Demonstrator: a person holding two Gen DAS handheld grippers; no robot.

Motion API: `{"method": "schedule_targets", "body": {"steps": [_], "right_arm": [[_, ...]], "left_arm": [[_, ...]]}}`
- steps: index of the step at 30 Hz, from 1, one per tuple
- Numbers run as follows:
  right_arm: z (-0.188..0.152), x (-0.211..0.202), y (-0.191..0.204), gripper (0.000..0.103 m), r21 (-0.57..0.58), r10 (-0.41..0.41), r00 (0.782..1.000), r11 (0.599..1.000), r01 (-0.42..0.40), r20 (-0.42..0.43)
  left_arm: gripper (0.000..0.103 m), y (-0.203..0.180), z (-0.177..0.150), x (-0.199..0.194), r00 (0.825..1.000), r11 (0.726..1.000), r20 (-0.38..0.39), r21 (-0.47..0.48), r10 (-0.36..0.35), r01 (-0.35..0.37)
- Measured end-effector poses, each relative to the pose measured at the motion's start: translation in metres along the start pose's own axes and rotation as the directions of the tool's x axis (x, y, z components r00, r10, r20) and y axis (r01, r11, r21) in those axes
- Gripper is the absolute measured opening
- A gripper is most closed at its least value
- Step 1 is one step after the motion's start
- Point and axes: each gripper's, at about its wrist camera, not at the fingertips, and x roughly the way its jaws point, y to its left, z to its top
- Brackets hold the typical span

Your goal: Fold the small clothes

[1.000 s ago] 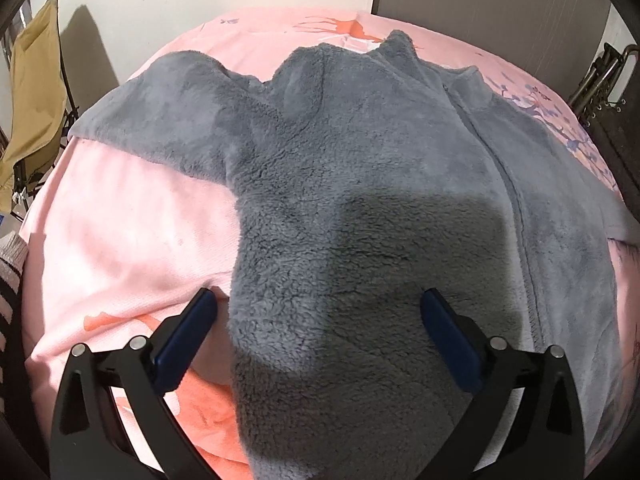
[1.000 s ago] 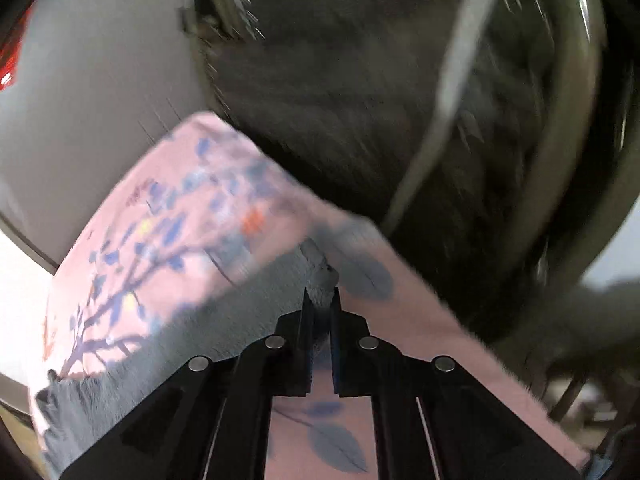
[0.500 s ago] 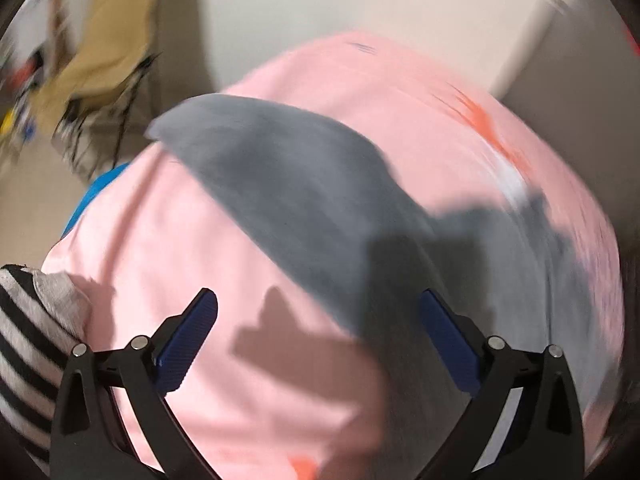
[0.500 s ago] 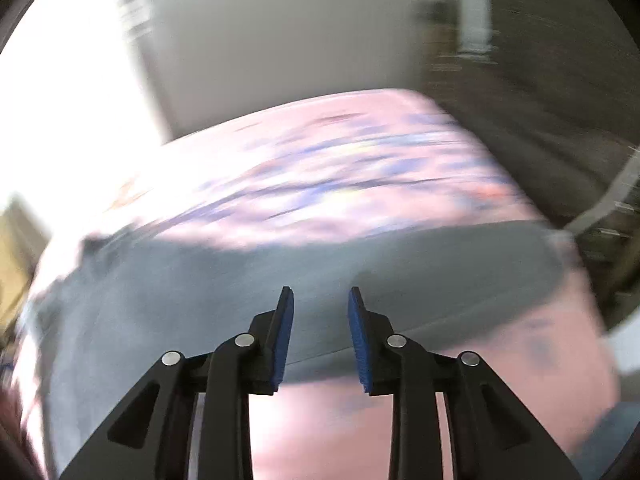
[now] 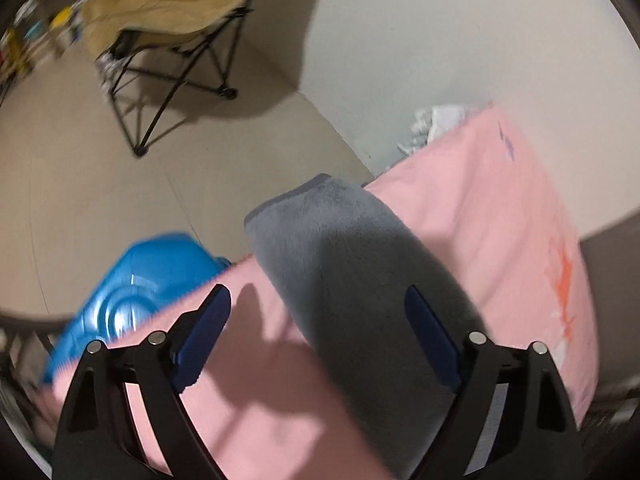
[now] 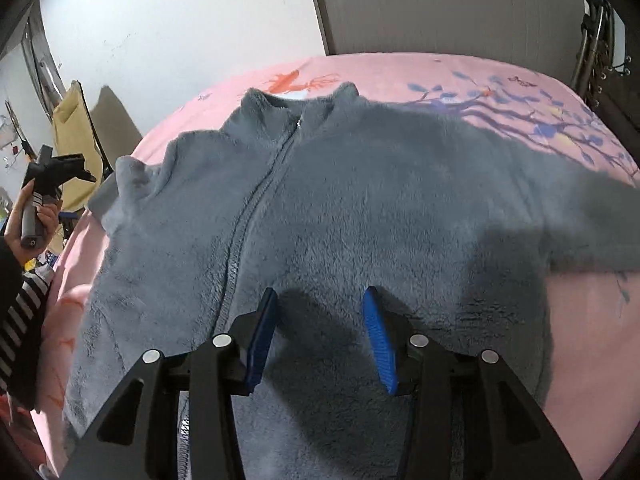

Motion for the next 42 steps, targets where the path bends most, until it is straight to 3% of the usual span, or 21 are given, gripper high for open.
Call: {"method": "schedule_targets", "body": {"steps": [4,5,7,9,11,14,17,20,23,25,27,29,33,35,38,40,41,42], "right_arm": [[0.0,0.006,0.005,0.056,-0.021,-0.002,1.0,1.0,0.002,0.0],[-0.001,0.004,0.007,0.057,-0.03,-0.01,1.0,1.0,0.01,-0.002],[0.0,0.005,0.01,0.058,-0.042,-0.023,1.0,0.999,0.023,-0.003],[0.0,0.005,0.01,0.058,-0.045,-0.03,1.0,0.999,0.029,-0.004],[0.0,0.005,0.01,0.058,-0.04,-0.036,0.999,0.999,0.036,-0.002],[0.004,0.001,0.01,0.058,0.003,-0.075,0.997,0.997,0.075,-0.019],[0.011,-0.01,0.017,0.058,0.065,0.007,1.0,0.998,-0.007,-0.007],[0.029,-0.005,0.046,0.063,0.017,0.026,1.0,1.0,-0.026,-0.007],[0.06,0.022,0.085,0.062,-0.046,0.071,0.996,0.996,-0.073,-0.05],[0.085,0.047,0.113,0.061,-0.08,0.11,0.992,0.99,-0.116,-0.067],[0.111,0.075,0.135,0.052,-0.093,0.075,0.995,0.992,-0.081,-0.062],[0.13,0.104,0.148,0.027,-0.087,0.051,0.995,0.994,-0.059,-0.083],[0.134,0.154,0.172,0.02,-0.146,-0.014,0.985,0.989,-0.011,-0.173],[0.133,0.162,0.181,0.024,-0.184,-0.06,0.988,0.982,0.033,-0.141],[0.134,0.159,0.19,0.025,-0.25,-0.077,0.99,0.967,0.045,-0.119],[0.137,0.134,0.176,0.023,-0.213,0.015,0.997,0.976,-0.032,-0.081],[0.14,0.122,0.168,0.023,-0.207,0.029,0.998,0.978,-0.039,-0.047],[0.142,0.113,0.159,0.024,-0.204,0.019,1.0,0.979,-0.023,-0.018]], "left_arm": [[0.081,0.005,0.003,0.016,0.999,0.999,-0.008,0.01,-0.032,0.032],[0.075,0.007,0.003,0.018,0.999,0.999,-0.01,-0.007,-0.046,0.046],[0.052,0.01,0.001,0.017,0.998,0.997,0.009,-0.035,-0.069,0.07],[0.018,0.009,0.001,0.012,0.996,0.996,0.042,-0.037,-0.083,0.085],[0.009,0.007,0.001,0.0,0.994,0.997,0.079,-0.026,-0.071,0.073],[0.008,0.008,-0.005,-0.032,0.989,1.0,0.148,-0.011,-0.002,0.004],[0.008,0.015,-0.019,-0.057,0.983,0.998,0.179,0.04,0.049,-0.057],[0.009,0.03,-0.03,-0.05,0.987,0.993,0.122,0.051,0.104,-0.111],[0.009,0.052,-0.038,-0.037,0.991,0.991,0.036,-0.028,0.131,-0.13],[0.009,0.061,-0.042,-0.037,0.991,0.99,0.024,-0.062,0.13,-0.128],[0.008,0.064,-0.044,-0.045,0.99,0.989,0.048,-0.065,0.135,-0.131],[0.008,0.067,-0.046,-0.057,0.986,0.988,0.079,-0.066,0.147,-0.142],[0.008,0.077,-0.049,-0.066,0.981,0.983,0.091,-0.086,0.171,-0.163],[0.008,0.086,-0.052,-0.071,0.982,0.979,0.084,-0.132,0.168,-0.157],[0.008,0.082,-0.056,-0.09,0.963,0.973,0.166,-0.125,0.213,-0.194],[0.009,0.066,-0.063,-0.108,0.956,0.985,0.238,-0.057,0.174,-0.165],[0.014,0.056,-0.067,-0.113,0.951,0.987,0.264,-0.011,0.159,-0.162],[0.027,0.043,-0.071,-0.116,0.949,0.986,0.281,0.051,0.14,-0.161]]}}
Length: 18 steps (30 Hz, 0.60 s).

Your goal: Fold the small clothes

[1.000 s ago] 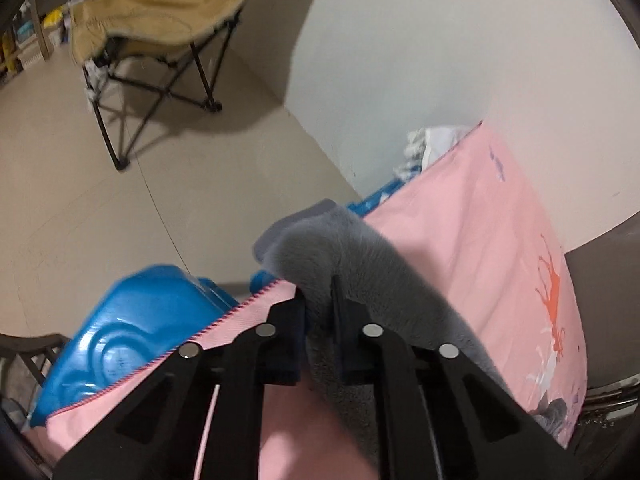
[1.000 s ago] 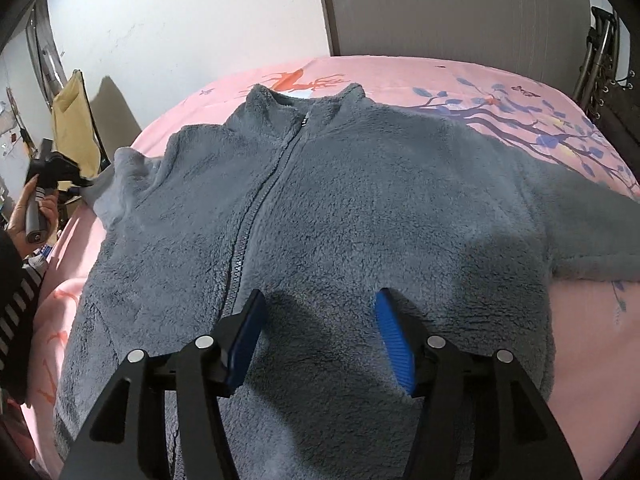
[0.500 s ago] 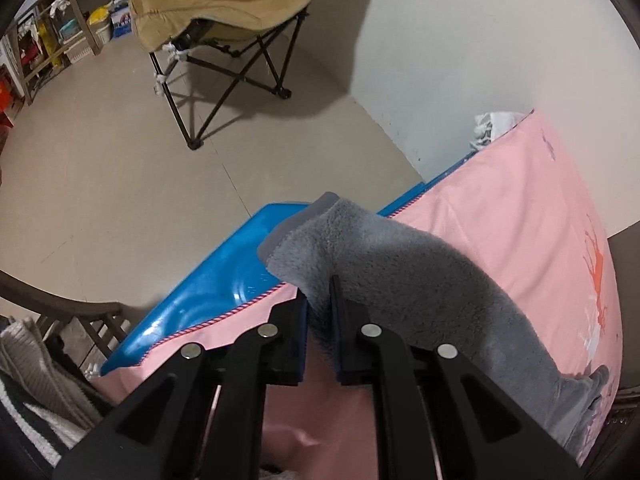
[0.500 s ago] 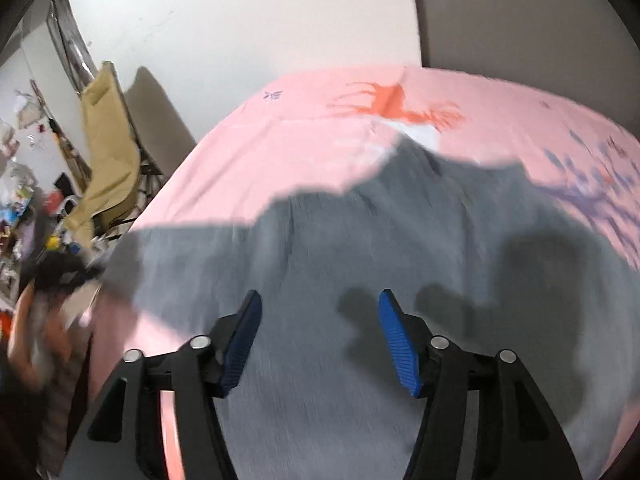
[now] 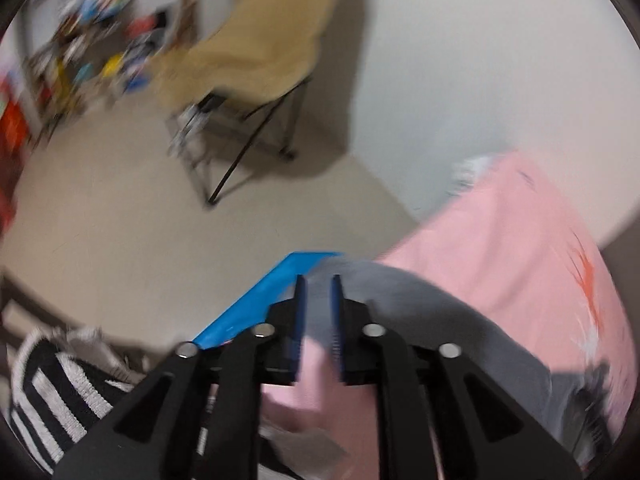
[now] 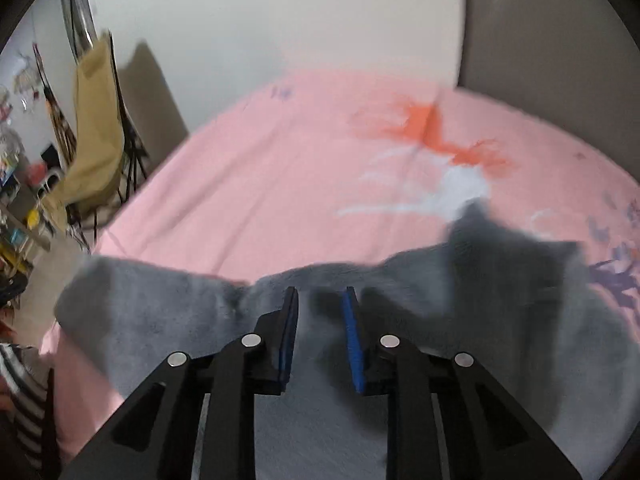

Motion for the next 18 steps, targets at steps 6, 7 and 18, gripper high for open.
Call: {"method": "schedule_targets", "body": {"steps": [6,7,18], "right_arm": [[-0.014,-0.022,-0.113,0.026,0.227,-0.108,0.994,0.968,0.11,-0.019],[-0.017,-0.02,-0.122,0.026,0.248,-0.116,0.993,0.961,0.121,-0.034],[-0.058,-0.07,-0.144,0.047,0.255,-0.126,0.992,0.959,0.121,0.002]], "left_arm": [[0.046,-0.122,-0.043,-0.014,0.974,0.914,-0.09,0.338,-0.207,0.225],[0.049,-0.145,-0.054,-0.014,0.963,0.883,-0.127,0.386,-0.238,0.269],[0.055,-0.254,-0.137,0.0,0.958,0.804,-0.188,0.523,-0.214,0.283]]}}
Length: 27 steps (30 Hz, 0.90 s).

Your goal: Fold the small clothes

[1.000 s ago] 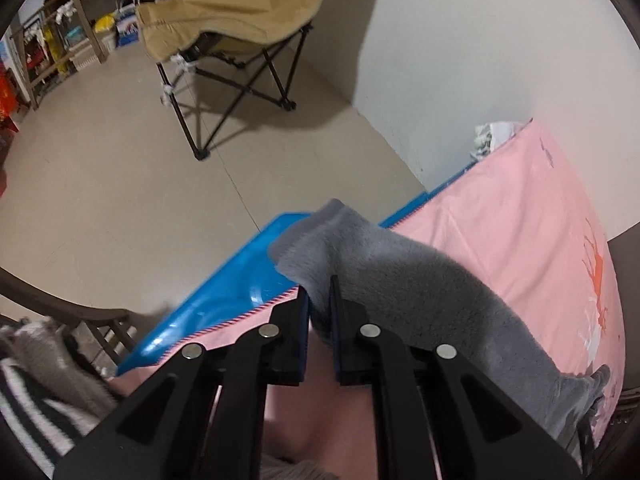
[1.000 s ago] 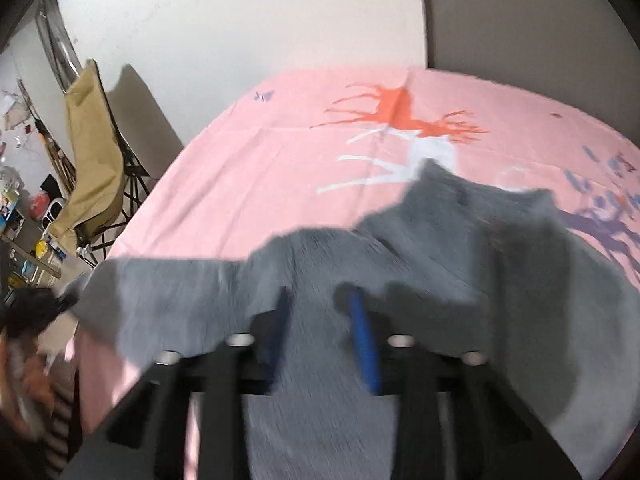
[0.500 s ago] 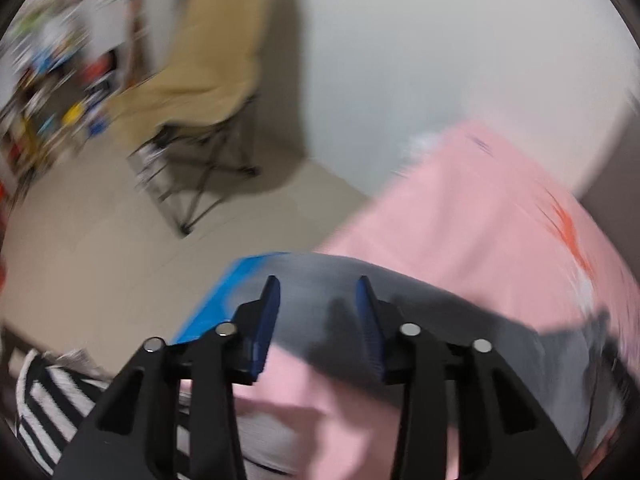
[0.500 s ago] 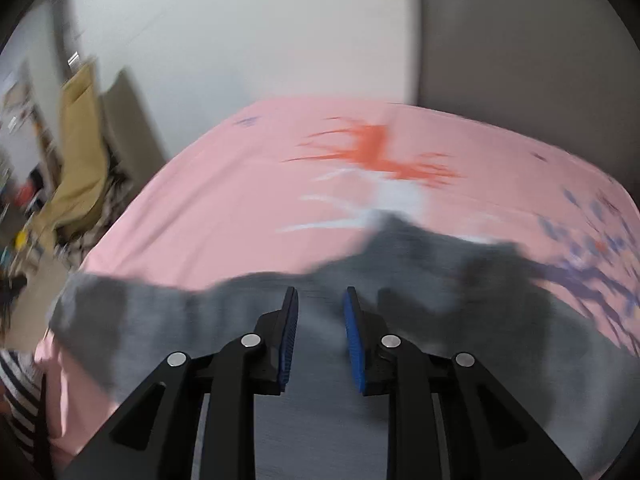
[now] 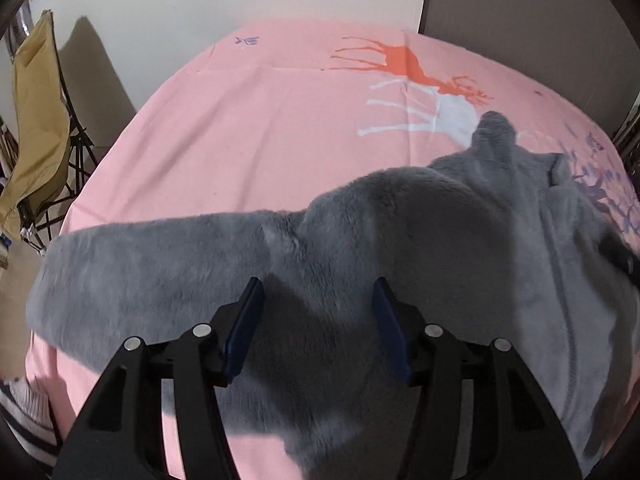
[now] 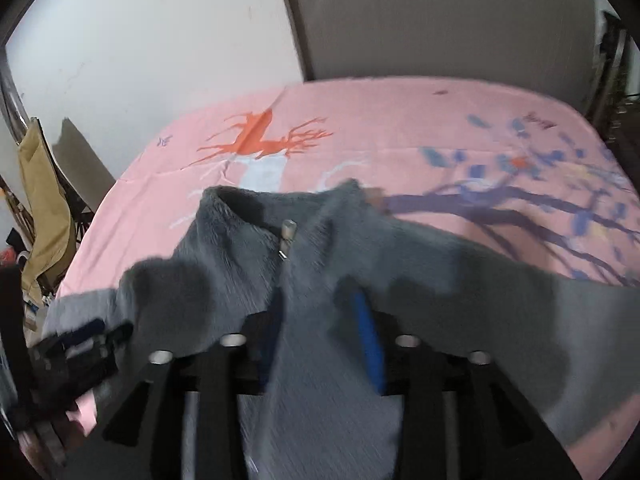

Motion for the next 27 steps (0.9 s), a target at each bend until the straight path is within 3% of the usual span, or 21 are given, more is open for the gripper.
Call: {"method": "schedule_targets", "body": {"steps": [2,4,5,7,9,11,14,17,19,24,27], "right_arm": [[-0.017,-0.001,-0.007,0.053,-0.021,-0.017,0.999,1.0,0.016,-0.036],[-0.032,0.01,-0.014,0.053,-0.007,-0.008,0.994,1.0,0.007,-0.106],[-0.037,0.009,-0.02,0.052,-0.001,0.015,0.995,1.0,-0.015,-0.1],[-0.04,-0.011,-0.033,0.052,0.026,0.031,0.996,0.999,-0.029,-0.085],[-0.045,-0.045,-0.061,0.051,0.101,0.072,0.997,0.992,-0.071,-0.013],[-0.048,-0.072,-0.104,0.051,0.194,0.023,0.998,0.98,-0.033,0.052],[-0.065,-0.117,-0.201,0.051,0.392,-0.101,0.989,0.919,0.052,0.107],[-0.083,-0.143,-0.289,0.05,0.568,-0.198,0.975,0.816,0.109,0.097],[-0.094,-0.151,-0.324,0.05,0.623,-0.245,0.966,0.769,0.143,0.081],[-0.104,-0.148,-0.376,0.048,0.713,-0.278,0.958,0.686,0.147,0.071],[-0.105,-0.141,-0.392,0.046,0.748,-0.293,0.954,0.647,0.148,0.064]], "left_arm": [[0.06,-0.006,-0.015,-0.022,0.998,0.999,0.048,-0.019,-0.037,0.038],[0.072,-0.022,-0.026,-0.031,0.996,0.998,0.056,0.002,-0.069,0.069],[0.078,-0.038,-0.034,-0.031,0.995,0.994,0.03,0.052,-0.093,0.091],[0.078,-0.064,-0.051,-0.029,0.997,0.986,0.001,0.154,-0.071,0.07],[0.078,-0.081,-0.065,-0.036,0.999,0.975,0.054,0.221,0.008,-0.02],[0.078,-0.088,-0.079,-0.053,0.994,0.972,0.101,0.237,-0.03,0.005],[0.08,-0.091,-0.094,-0.065,0.99,0.978,0.114,0.203,-0.081,0.057],[0.084,-0.095,-0.109,-0.054,0.991,0.977,0.073,0.193,-0.108,0.092],[0.087,-0.102,-0.113,-0.042,0.994,0.975,0.08,0.215,-0.074,0.056],[0.089,-0.097,-0.105,-0.042,0.995,0.984,0.054,0.162,-0.086,0.076],[0.089,-0.107,-0.103,-0.066,0.986,0.976,0.104,0.189,-0.131,0.11]]}}
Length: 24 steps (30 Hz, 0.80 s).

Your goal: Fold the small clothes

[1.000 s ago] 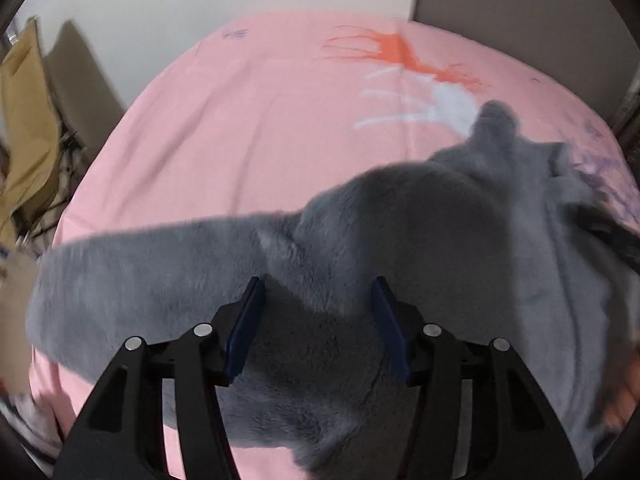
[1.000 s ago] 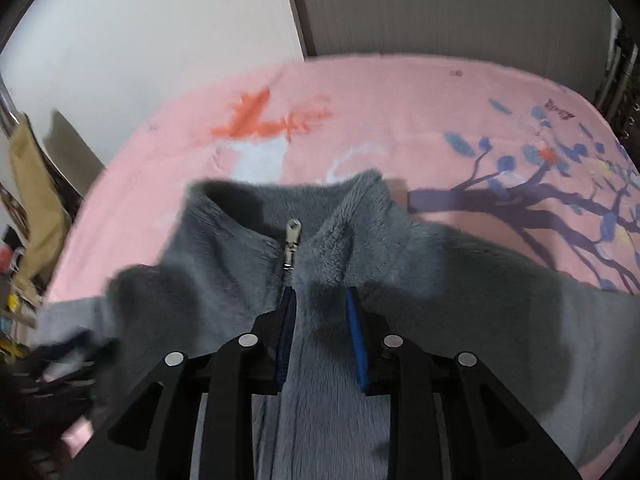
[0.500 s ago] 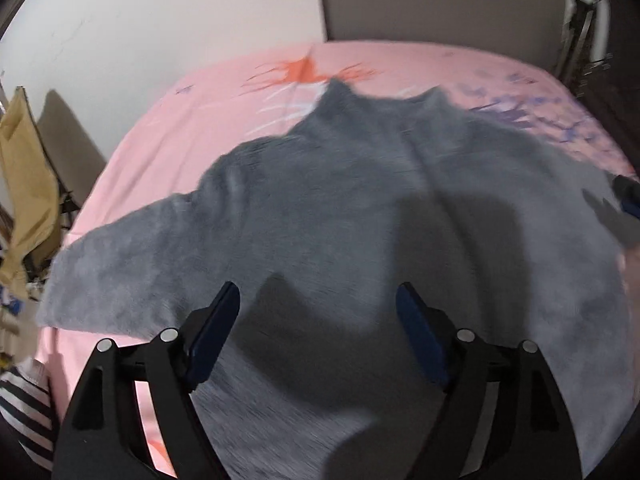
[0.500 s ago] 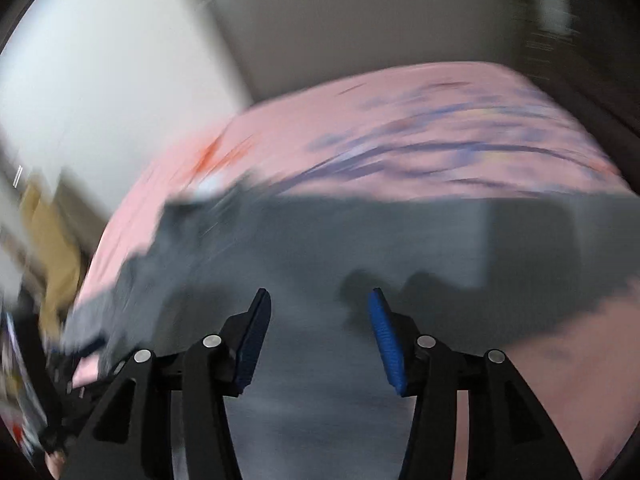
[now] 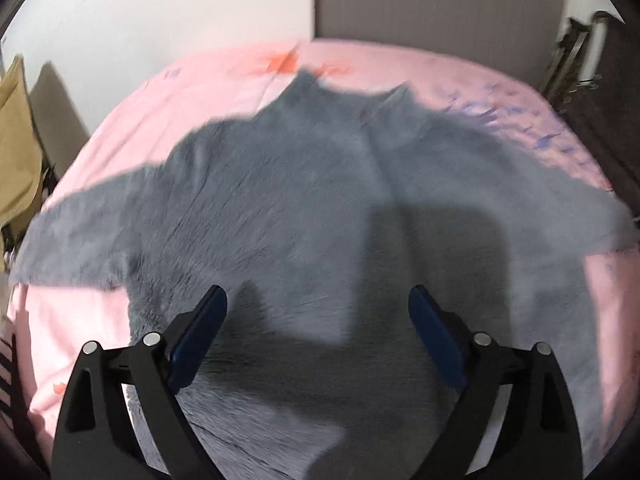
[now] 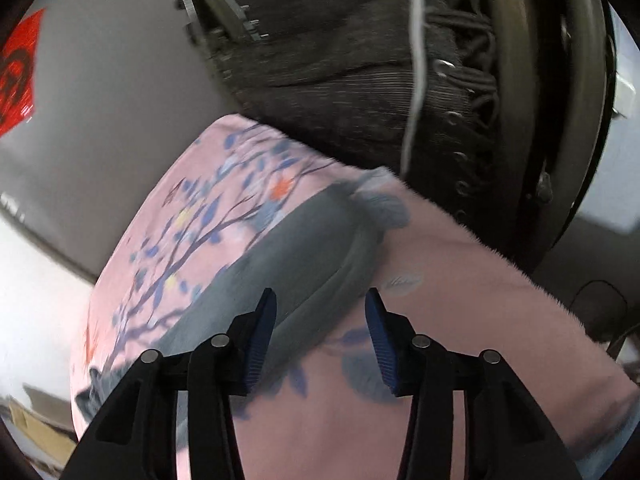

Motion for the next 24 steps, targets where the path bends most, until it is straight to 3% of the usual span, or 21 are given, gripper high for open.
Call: {"method": "schedule_targets", "body": {"steps": [2,6,7,9,10,12,15,20,24], "right_arm": [[0.005,0.008,-0.004,0.045,0.031,0.009,1.0,0.999,-0.009,-0.004],[0.016,0.026,-0.009,0.039,0.057,0.001,1.0,0.998,-0.002,0.009],[0.018,0.031,-0.011,0.035,0.061,0.001,1.0,0.998,-0.002,0.009],[0.02,0.036,-0.014,0.026,0.059,-0.002,1.0,0.998,0.001,0.004],[0.019,0.039,-0.013,0.016,0.051,-0.006,1.0,0.999,0.006,0.003],[0.018,0.039,-0.016,0.009,0.034,-0.011,1.0,0.999,0.011,0.006],[0.013,0.027,-0.009,0.009,0.001,-0.003,0.999,1.0,0.003,0.046],[-0.01,-0.005,0.048,0.008,-0.165,0.101,0.991,0.983,-0.085,0.086],[-0.046,-0.02,0.099,0.008,-0.275,0.19,0.981,0.946,-0.174,0.035]], "left_arm": [[0.09,-0.025,0.005,-0.009,1.0,0.997,0.023,0.073,-0.011,0.009],[0.087,-0.073,0.019,0.003,0.999,0.986,-0.002,0.162,-0.033,0.033],[0.086,-0.083,0.023,0.008,0.999,0.984,-0.012,0.174,-0.04,0.042],[0.069,-0.105,0.029,0.027,0.997,0.979,-0.059,0.198,-0.042,0.053],[0.067,-0.115,0.029,0.037,0.995,0.976,-0.091,0.212,-0.035,0.054],[0.065,-0.12,0.025,0.038,0.998,0.974,-0.054,0.225,-0.018,0.03],[0.064,-0.113,0.021,0.03,0.997,0.971,-0.06,0.233,-0.039,0.052],[0.069,-0.074,0.019,0.018,0.985,0.984,-0.113,0.105,-0.133,0.145],[0.073,-0.047,0.016,0.011,0.992,0.994,-0.095,0.062,-0.081,0.087]]}}
